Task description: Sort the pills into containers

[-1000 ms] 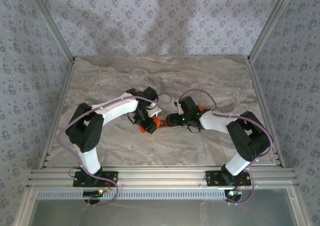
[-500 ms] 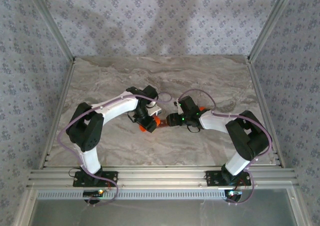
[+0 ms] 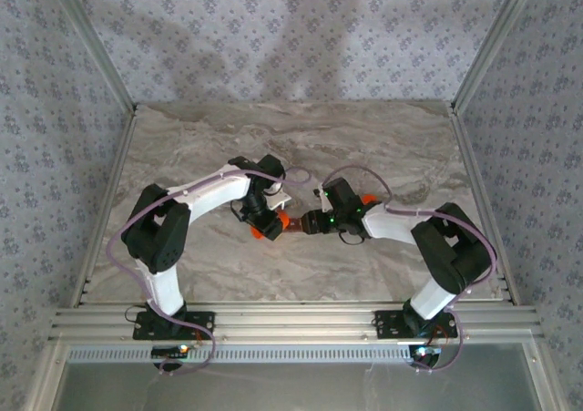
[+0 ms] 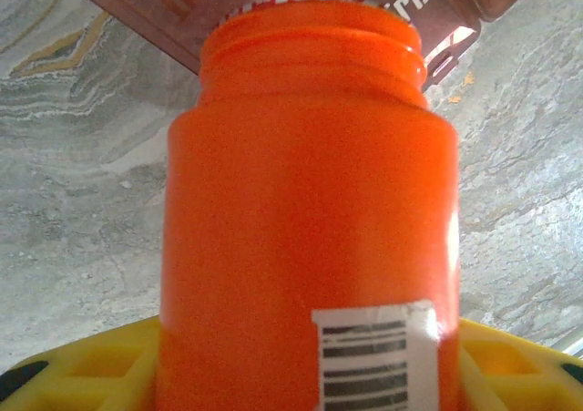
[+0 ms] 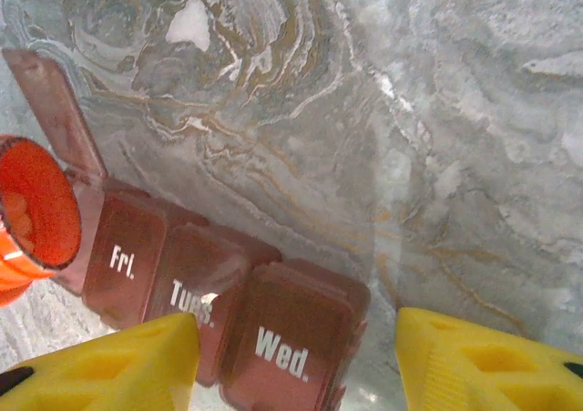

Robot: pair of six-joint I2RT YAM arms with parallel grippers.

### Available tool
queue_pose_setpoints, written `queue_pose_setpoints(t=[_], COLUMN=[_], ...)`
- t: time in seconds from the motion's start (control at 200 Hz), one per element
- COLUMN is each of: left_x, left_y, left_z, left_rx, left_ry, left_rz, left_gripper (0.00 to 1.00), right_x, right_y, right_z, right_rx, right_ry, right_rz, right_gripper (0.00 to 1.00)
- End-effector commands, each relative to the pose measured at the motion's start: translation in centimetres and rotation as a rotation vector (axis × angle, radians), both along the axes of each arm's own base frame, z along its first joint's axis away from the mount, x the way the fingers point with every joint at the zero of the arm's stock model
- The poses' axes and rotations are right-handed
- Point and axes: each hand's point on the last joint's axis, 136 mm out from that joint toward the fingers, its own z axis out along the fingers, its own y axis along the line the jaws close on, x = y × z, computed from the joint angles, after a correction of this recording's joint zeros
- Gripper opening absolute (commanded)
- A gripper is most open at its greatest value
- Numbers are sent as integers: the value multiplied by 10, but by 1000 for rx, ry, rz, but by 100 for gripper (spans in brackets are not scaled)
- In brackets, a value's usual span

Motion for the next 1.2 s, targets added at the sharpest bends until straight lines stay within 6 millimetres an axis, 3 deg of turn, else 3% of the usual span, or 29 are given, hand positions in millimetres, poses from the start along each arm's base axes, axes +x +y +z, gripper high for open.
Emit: queue_pose_setpoints(t=[0.0, 0.235, 0.425, 0.63, 0.915, 1.194], left_x=[3, 4, 4, 5, 3, 1], left_y=[2, 3, 0, -2, -1, -1], left_z=[5, 7, 16, 25, 23, 21], left_rx=[0, -8, -30, -45, -36, -33], left_ry=[5, 8, 8, -3, 9, 19], left_rz=[-8, -9, -2, 13, 34, 38], left_gripper=[0, 0, 0, 0, 0, 0], right_x=[-15, -25, -21, -2, 24, 40], right_y=[2, 3, -4, -7, -6, 8], right_z=[2, 3, 9, 20, 22, 20], right_rx=[17, 24, -5, 15, 13, 61], right_ry=[29, 35, 12, -13, -29, -13], right_rz=[14, 28, 11, -13, -39, -32], right_gripper=[59, 59, 72, 73, 73, 71])
